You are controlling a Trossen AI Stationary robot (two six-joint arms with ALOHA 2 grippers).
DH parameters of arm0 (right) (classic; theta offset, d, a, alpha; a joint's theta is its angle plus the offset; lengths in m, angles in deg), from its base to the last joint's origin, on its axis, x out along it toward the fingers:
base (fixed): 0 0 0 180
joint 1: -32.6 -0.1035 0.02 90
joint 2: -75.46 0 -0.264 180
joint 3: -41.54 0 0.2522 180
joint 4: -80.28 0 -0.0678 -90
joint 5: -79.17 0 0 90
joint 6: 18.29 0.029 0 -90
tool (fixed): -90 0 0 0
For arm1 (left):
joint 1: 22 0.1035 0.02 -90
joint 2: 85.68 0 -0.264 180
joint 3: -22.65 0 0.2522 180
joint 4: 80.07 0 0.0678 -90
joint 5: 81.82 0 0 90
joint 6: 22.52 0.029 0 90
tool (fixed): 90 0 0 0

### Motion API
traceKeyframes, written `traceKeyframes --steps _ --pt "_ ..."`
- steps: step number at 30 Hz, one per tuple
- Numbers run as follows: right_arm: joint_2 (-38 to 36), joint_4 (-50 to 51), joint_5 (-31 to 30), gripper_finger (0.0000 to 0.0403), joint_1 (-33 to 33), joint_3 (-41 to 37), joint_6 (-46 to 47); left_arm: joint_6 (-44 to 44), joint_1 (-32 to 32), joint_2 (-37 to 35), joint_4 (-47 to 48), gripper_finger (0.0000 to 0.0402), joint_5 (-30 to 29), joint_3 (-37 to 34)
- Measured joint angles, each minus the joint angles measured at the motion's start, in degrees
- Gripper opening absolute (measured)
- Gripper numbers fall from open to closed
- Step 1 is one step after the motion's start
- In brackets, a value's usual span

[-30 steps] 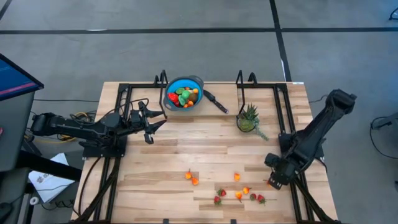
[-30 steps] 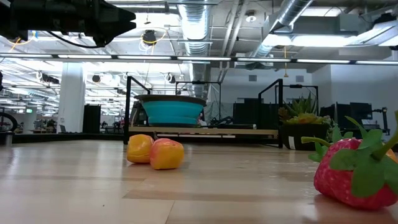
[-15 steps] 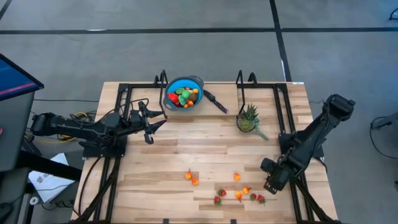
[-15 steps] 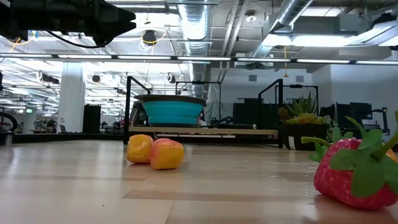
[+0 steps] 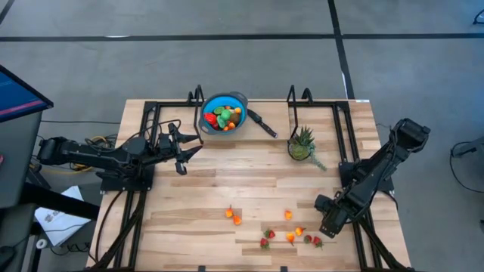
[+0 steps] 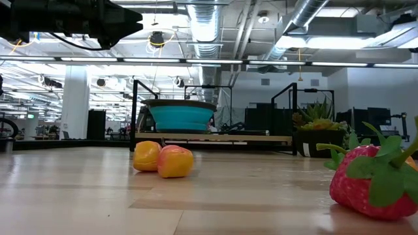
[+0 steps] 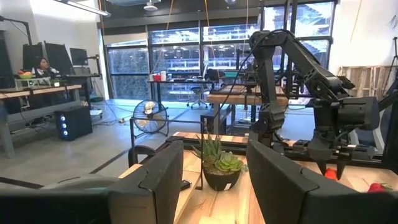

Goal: Pick & Place Fruit
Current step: Put the pear into the basket

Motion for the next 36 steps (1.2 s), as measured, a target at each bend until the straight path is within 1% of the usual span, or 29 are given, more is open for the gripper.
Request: traceKeyframes --steps 6,14,22,28,36 --pt "0.0 0.1 0.1 0.013 -0.1 0.0 0.0 0.0 0.0 0.0 0.0 0.0173 0.0 0.0" --pt "0.0 0.0 0.0 0.0129 -0.3 -0.1 0.3 0.0 0.0 0.0 0.0 0.0172 0.0 0.0" --pt "0.0 0.1 -0.4 0.0103 -0.3 -0.1 0.2 0.0 0.0 0.0 0.0 0.0173 0.0 0.0" --pt "0.0 0.2 -0.6 0.0104 -0.3 0.0 0.0 0.0 0.0 0.0 0.0 0.0172 0.0 0.0" --pt "0.2 2.3 -1.2 0.0102 -0.3 3.1 -2.4 0.0 0.0 0.0 0.0 0.0172 0.0 0.0"
